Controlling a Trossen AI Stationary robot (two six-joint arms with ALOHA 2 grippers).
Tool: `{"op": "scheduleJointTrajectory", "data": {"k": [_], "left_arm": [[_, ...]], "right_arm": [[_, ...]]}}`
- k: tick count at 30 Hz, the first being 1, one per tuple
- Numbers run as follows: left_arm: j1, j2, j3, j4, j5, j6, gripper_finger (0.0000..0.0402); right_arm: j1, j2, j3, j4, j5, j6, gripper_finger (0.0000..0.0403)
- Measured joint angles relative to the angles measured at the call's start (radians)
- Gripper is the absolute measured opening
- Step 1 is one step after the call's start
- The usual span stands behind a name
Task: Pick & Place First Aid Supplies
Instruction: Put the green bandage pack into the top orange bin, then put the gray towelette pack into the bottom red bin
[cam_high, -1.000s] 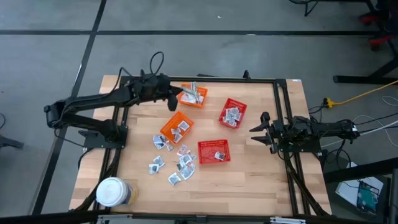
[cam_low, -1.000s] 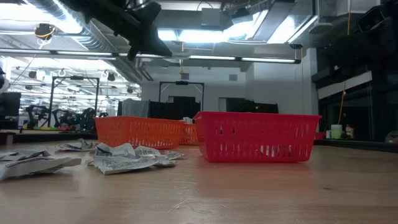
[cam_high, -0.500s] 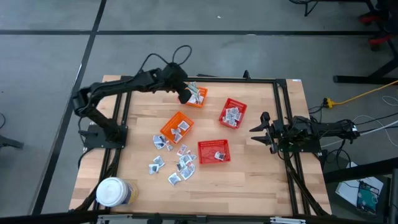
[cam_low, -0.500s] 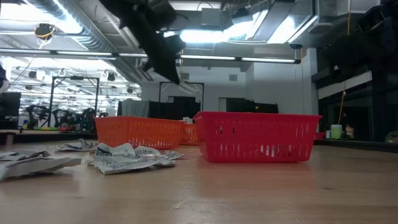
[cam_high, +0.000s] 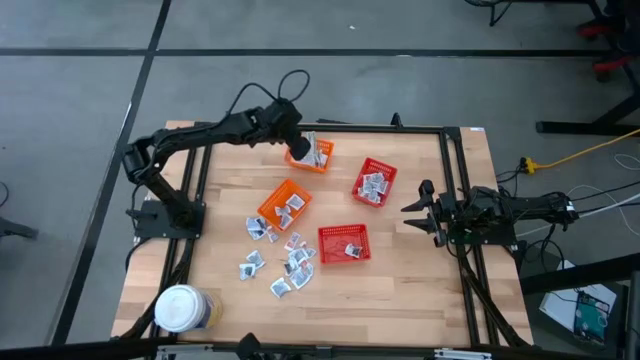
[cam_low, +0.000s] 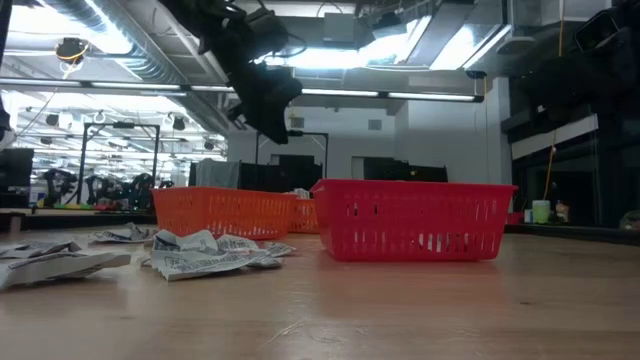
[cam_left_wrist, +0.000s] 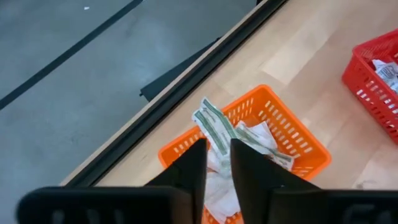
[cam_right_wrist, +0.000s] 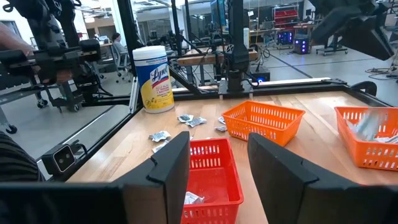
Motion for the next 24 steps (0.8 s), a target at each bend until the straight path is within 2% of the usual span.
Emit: {"op": "scheduleJointTrajectory", "data": {"k": [5, 10, 18, 24], "left_arm": [[0.000, -0.001, 0.000, 0.000, 0.001, 0.000, 0.0110], [-0.010, -0.030, 0.000, -0.007, 0.058, 0.013, 0.0132], [-0.070, -0.092, 0.000, -0.027, 0.000, 0.035, 0.0127], [-0.182, -0.155, -0.001, -0.084, -0.050, 0.052, 0.0115]], "right_arm": [[0.000, 0.000, 0.000, 0.000, 0.000, 0.000, 0.0163], [0.000, 0.000, 0.000, 0.000, 0.000, 0.000, 0.0163], [0.000, 0.000, 0.000, 0.000, 0.000, 0.000, 0.0163], [0.000, 0.000, 0.000, 0.000, 0.000, 0.000, 0.0163]]}}
